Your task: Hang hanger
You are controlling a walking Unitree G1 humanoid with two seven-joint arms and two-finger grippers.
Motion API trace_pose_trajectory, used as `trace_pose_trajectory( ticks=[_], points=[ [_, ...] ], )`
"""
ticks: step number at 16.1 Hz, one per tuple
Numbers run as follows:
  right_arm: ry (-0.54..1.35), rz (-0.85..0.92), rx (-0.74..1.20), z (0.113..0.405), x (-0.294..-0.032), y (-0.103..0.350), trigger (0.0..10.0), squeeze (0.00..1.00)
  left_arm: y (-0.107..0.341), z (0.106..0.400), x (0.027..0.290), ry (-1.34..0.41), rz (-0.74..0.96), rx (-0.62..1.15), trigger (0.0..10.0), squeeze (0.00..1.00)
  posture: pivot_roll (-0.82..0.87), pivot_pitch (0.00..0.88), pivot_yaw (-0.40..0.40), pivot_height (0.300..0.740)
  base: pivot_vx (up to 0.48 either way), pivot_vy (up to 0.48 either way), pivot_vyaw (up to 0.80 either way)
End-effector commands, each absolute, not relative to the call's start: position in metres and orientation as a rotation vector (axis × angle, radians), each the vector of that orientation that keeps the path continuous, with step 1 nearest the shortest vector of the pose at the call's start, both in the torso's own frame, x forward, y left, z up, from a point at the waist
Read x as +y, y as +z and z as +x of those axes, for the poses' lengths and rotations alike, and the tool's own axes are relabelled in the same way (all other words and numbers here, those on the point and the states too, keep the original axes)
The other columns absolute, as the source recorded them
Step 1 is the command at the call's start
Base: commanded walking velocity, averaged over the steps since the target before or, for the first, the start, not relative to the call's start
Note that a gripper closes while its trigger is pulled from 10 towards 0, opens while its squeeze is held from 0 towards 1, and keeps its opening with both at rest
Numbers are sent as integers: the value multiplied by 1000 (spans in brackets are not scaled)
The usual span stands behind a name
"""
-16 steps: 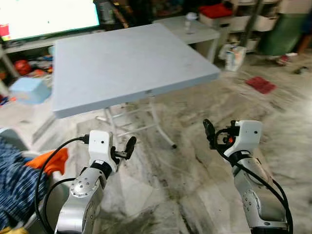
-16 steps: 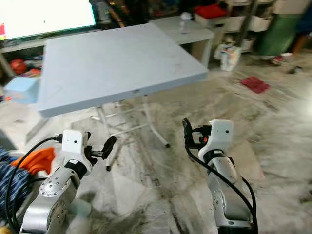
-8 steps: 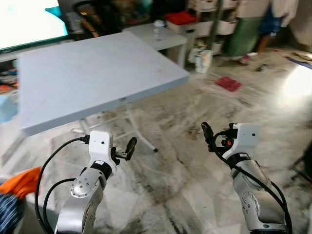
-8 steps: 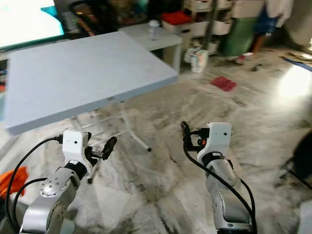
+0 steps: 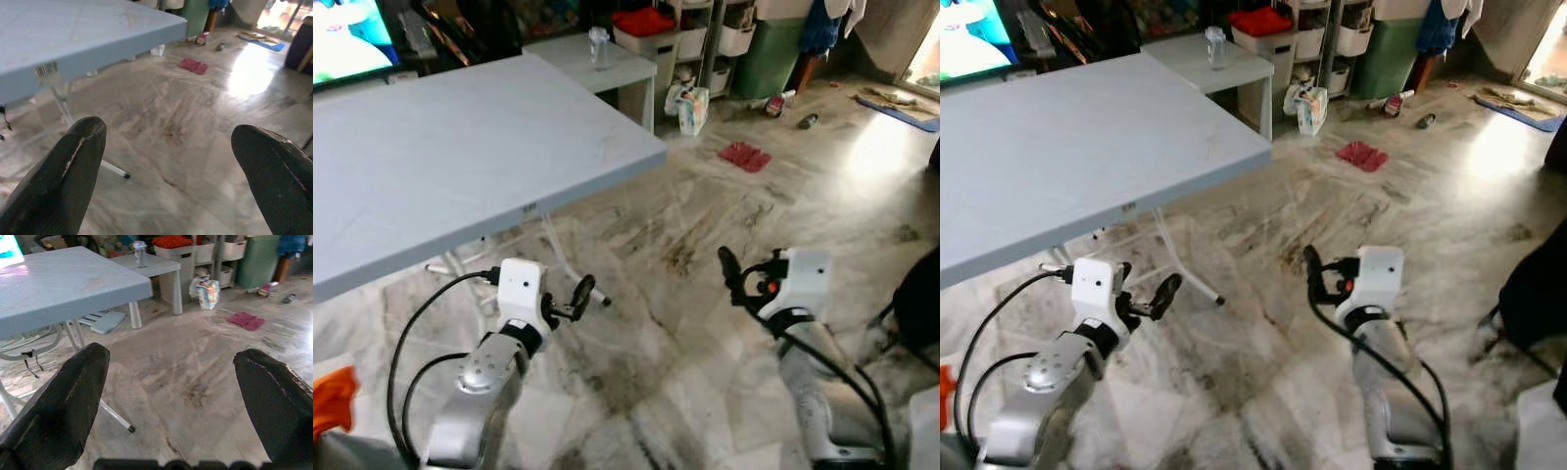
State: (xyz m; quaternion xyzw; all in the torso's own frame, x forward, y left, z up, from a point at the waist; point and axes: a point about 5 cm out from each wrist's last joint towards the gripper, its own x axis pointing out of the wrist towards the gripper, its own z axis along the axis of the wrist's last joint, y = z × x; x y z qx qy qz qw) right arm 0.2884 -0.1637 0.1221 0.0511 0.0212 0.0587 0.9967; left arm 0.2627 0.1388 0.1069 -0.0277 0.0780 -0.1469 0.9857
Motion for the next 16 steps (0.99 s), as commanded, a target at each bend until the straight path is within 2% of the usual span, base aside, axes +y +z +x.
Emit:
trace_pose_trajectory(
  ticks=[1, 13, 16],
  points=[
    [103, 89, 34, 289, -168, 124, 10000, 0, 109, 264, 135, -321, -58, 154, 10000, 0, 31, 0, -7, 740, 375, 0, -781],
    [96, 93, 32, 289, -165, 123, 10000, 0, 104, 263, 131, -334, -64, 189, 10000, 0, 27, 0, -3, 740, 242, 0, -783],
    [89, 95, 25, 290, -166, 123, 10000, 0, 103, 265, 130, -329, -81, 211, 10000, 0, 27, 0, -2, 740, 0, 0, -202]
  ],
)
